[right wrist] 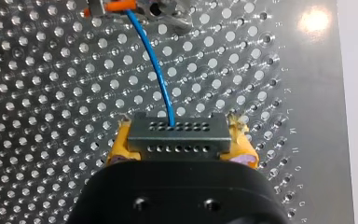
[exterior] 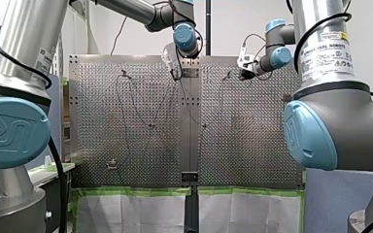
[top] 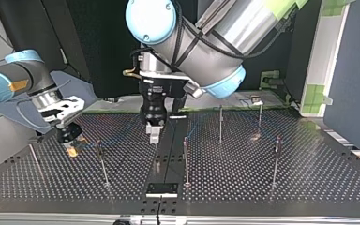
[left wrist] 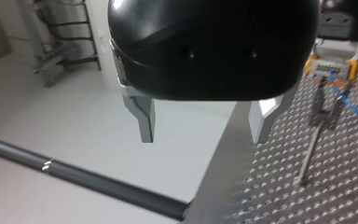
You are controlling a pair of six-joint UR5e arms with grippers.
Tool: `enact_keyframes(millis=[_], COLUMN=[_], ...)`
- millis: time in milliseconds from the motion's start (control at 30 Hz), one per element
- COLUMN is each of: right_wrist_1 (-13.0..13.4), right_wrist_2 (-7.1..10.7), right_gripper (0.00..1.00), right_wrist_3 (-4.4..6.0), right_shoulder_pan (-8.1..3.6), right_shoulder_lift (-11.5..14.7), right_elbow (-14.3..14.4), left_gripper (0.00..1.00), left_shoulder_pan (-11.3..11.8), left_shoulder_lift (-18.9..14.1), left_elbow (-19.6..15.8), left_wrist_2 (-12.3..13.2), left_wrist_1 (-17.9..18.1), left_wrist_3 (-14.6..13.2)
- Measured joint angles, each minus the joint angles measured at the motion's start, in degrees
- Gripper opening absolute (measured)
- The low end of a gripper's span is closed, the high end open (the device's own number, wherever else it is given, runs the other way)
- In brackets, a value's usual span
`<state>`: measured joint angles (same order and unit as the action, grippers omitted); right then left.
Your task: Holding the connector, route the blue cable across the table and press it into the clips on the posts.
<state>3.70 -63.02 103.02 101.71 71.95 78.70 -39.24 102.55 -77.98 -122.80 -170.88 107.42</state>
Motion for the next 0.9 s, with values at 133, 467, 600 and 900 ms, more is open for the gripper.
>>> enact_keyframes(millis=[133, 467, 600, 900], right_wrist_1=[0.0, 0.0, 0.0, -0.1], right_wrist_2=[0.00, 0.00, -0.01, -0.01], right_gripper=[0.00, 0.00, 0.00, 0.00], right_wrist_3=[0.00, 0.00, -0.04, -0.13], right_shoulder_pan=[0.09, 0.11, 0.12, 0.12], right_shoulder_lift=[0.0, 0.0, 0.0, 0.0], right_elbow=[0.0, 0.0, 0.0, 0.0], left_gripper=[1.00, 1.00, 1.00, 1.00], left_shoulder_pan=[0.2, 0.0, 0.1, -0.3], left_shoulder_lift=[-2.0, -5.4, -5.5, -3.4], left_elbow=[-2.0, -6.7, -8.5, -12.9], left_wrist_2=[-1.4, -1.3, -0.9, -0.8], left_wrist_1=[2.0, 6.7, 8.5, 12.9], left_wrist_3=[0.0, 0.4, 0.4, -0.1])
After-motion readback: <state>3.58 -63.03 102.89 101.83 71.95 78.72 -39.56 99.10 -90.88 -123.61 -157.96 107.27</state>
